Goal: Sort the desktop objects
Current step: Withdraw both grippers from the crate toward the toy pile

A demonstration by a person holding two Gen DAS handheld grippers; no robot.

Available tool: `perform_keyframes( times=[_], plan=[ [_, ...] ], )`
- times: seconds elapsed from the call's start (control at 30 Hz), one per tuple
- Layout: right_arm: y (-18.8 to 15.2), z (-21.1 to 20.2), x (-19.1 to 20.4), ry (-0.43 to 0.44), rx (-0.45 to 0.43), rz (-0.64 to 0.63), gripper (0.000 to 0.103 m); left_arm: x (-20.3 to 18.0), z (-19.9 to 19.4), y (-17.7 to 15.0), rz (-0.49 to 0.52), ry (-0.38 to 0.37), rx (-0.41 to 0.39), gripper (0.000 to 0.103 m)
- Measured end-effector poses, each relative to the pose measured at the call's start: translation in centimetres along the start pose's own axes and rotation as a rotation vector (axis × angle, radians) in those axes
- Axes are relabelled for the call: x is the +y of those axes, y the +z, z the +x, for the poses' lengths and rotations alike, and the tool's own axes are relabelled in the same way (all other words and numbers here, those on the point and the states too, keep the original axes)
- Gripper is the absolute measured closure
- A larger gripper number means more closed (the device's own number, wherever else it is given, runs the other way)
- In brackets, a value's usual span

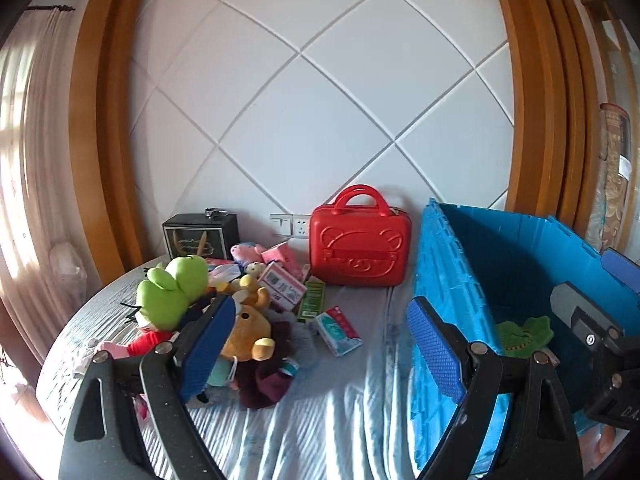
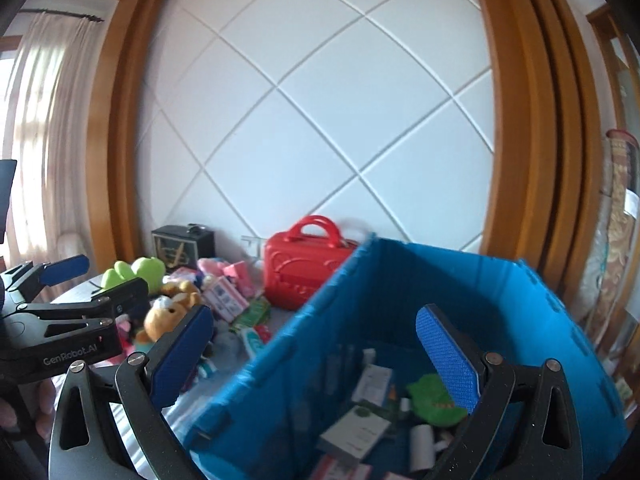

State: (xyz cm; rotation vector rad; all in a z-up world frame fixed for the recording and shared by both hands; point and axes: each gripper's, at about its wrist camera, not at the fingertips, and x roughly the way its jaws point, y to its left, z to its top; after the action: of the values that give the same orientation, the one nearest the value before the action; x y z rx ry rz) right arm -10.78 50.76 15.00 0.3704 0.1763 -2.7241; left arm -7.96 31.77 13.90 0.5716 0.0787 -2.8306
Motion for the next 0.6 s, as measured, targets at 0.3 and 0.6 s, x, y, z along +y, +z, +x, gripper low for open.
perform_keyframes(
  times=[0.3,0.6],
  plan=[
    [1.5,4.7,13.1,0.02,0.042,0.003,0.0,14.4,3.3,-1.2,-0.014,0.015,0.064,0.015],
    [-0.6,11.8,20.6,-0.01,0.223,0.037,0.0,24.9,8.9,-2.6,-0.046,0.03,0.169,0.015]
  ],
)
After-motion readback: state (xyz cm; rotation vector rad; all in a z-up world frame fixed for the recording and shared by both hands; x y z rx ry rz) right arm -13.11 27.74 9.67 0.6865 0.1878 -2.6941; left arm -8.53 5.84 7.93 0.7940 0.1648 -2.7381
